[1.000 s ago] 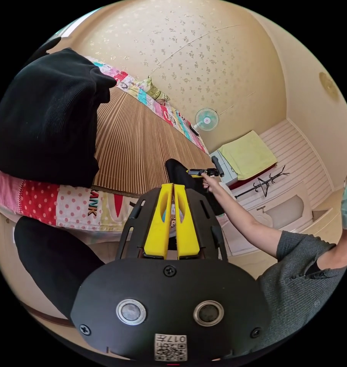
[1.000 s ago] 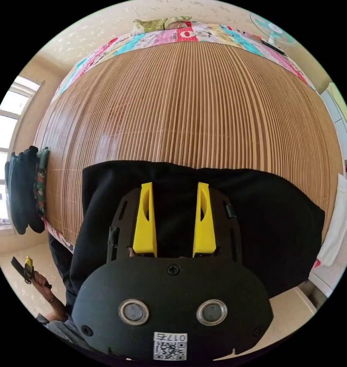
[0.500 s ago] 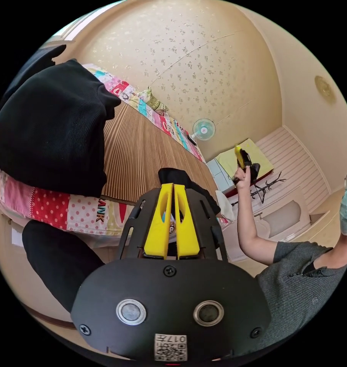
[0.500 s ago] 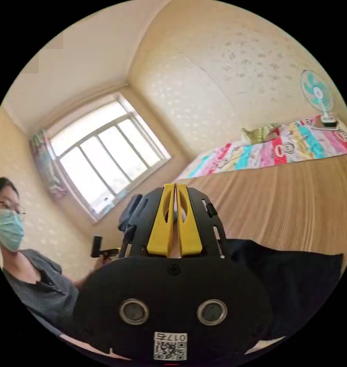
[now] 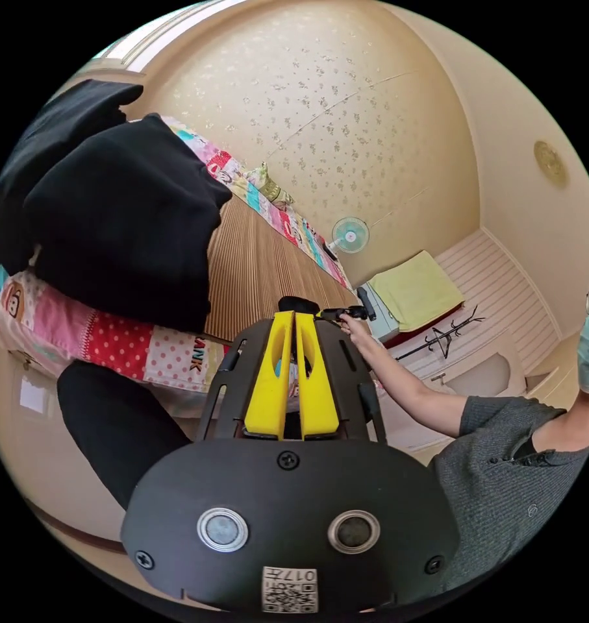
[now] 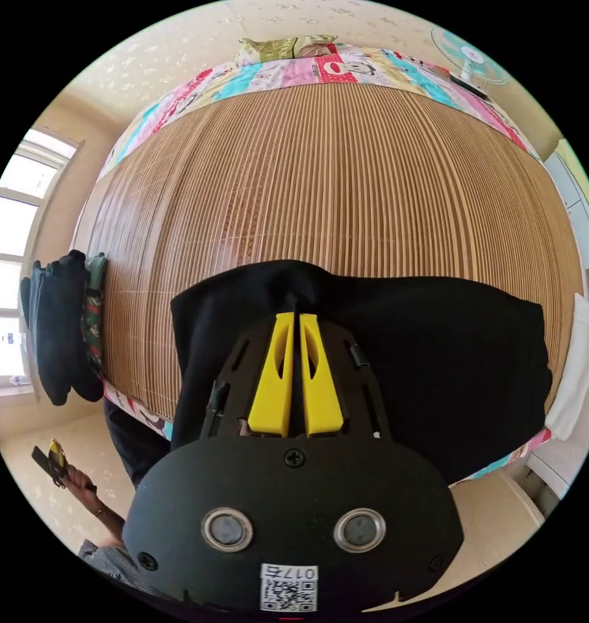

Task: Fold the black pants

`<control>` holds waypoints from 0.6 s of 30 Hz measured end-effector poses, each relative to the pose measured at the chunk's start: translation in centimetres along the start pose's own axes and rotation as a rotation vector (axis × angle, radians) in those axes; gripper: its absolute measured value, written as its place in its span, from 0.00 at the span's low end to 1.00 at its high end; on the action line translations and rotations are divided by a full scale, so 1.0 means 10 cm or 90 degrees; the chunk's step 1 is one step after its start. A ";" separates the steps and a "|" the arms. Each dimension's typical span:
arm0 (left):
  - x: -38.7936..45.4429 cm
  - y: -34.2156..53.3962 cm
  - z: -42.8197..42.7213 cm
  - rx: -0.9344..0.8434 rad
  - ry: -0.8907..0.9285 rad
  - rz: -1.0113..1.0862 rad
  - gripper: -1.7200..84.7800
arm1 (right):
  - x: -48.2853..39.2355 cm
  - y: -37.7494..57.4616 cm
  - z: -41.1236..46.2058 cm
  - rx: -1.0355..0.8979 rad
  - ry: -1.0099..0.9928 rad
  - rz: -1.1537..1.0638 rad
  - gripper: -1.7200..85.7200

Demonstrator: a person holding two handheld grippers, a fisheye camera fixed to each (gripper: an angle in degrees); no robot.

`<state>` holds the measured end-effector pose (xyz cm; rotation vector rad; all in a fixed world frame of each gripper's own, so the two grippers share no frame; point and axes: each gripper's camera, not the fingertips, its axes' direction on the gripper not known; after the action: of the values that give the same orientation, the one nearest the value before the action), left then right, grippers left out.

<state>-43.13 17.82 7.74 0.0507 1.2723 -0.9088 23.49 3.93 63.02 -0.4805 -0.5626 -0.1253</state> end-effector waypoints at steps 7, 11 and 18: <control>-0.46 0.05 0.03 0.006 0.037 -0.073 0.01 | -0.46 0.45 -1.79 0.238 -0.531 -0.395 0.03; -0.41 -0.06 0.29 -0.015 0.057 -0.054 0.01 | 0.04 1.38 -2.21 0.402 -0.572 -0.437 0.03; -0.44 -0.26 1.07 -0.100 0.096 -0.045 0.01 | 1.72 2.13 -1.03 0.295 -0.348 -0.071 0.03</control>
<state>-36.21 13.18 16.16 -0.0503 1.4906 -0.8749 48.13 18.15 56.09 -0.0209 -1.1222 0.0365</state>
